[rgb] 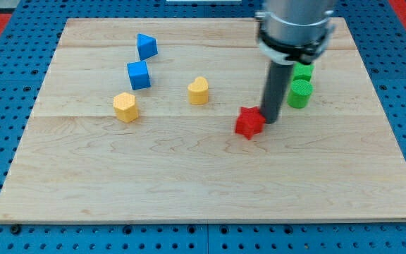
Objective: Slide the green star a bit left
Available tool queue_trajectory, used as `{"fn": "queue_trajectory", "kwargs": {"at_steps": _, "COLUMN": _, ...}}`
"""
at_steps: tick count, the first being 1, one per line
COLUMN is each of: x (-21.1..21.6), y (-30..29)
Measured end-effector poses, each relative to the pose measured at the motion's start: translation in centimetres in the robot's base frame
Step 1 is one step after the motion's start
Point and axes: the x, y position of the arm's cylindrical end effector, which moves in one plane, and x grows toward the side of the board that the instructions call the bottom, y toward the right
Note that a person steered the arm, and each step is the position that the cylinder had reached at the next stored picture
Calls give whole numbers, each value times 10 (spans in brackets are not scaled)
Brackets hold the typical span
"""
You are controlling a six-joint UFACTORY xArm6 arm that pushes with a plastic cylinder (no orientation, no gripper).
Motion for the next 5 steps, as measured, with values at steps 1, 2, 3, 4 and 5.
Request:
{"fn": "queue_trajectory", "kwargs": {"at_steps": 1, "x": -9, "y": 53}}
{"fn": "queue_trajectory", "kwargs": {"at_steps": 2, "x": -9, "y": 129}}
{"fn": "queue_trajectory", "kwargs": {"at_steps": 3, "x": -39, "y": 159}}
{"fn": "queue_trajectory", "kwargs": {"at_steps": 4, "x": -87, "y": 162}}
{"fn": "queue_trajectory", "kwargs": {"at_steps": 5, "x": -96, "y": 134}}
